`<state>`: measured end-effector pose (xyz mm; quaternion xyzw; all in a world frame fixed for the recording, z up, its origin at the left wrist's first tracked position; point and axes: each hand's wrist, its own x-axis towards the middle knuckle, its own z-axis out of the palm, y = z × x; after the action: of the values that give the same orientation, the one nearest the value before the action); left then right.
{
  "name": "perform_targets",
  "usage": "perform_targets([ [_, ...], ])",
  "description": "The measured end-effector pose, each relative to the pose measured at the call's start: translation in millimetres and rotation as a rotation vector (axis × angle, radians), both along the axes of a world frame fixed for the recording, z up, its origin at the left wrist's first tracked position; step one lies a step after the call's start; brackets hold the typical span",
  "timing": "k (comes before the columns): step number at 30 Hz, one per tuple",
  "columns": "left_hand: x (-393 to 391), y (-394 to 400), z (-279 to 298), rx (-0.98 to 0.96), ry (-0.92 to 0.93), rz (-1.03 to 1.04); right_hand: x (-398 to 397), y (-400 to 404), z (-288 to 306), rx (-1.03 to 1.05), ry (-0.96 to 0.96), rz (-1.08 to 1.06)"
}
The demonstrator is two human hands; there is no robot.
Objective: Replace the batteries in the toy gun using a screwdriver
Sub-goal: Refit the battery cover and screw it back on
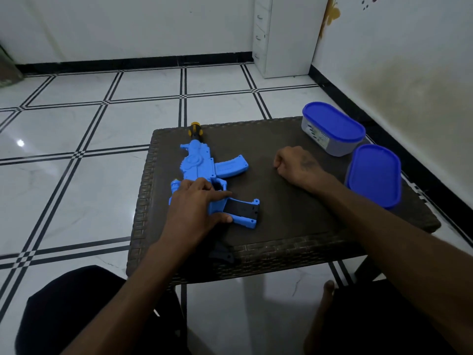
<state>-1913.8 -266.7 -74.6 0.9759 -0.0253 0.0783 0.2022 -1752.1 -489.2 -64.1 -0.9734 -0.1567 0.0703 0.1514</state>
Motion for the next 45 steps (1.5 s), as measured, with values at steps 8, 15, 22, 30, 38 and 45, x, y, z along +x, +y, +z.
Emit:
perform_targets([
  [8,5.8,-4.0,-2.2,-0.022,-0.004,-0.010,-31.6,12.4,-11.2,0.030,-0.055,0.180],
  [15,4.9,-5.4,-1.7,-0.018,-0.002,-0.012,-26.7,4.5,-14.4,0.005,-0.051,0.186],
  [22,4.1,-6.1,-0.5,-0.016,0.015,-0.015,-23.4,5.7,-9.9,-0.116,-0.099,0.242],
  [30,4.0,-7.0,1.2,0.005,0.026,-0.012,-25.9,10.3,-0.8,-0.228,-0.071,0.335],
  [38,3.0,-8.1,0.6,-0.005,0.027,-0.008,-30.8,4.5,-7.0,-0.051,-0.117,0.339],
  [45,2.1,-8.2,0.8,-0.013,0.027,-0.004,-27.1,5.7,-12.4,-0.069,-0.150,0.364],
])
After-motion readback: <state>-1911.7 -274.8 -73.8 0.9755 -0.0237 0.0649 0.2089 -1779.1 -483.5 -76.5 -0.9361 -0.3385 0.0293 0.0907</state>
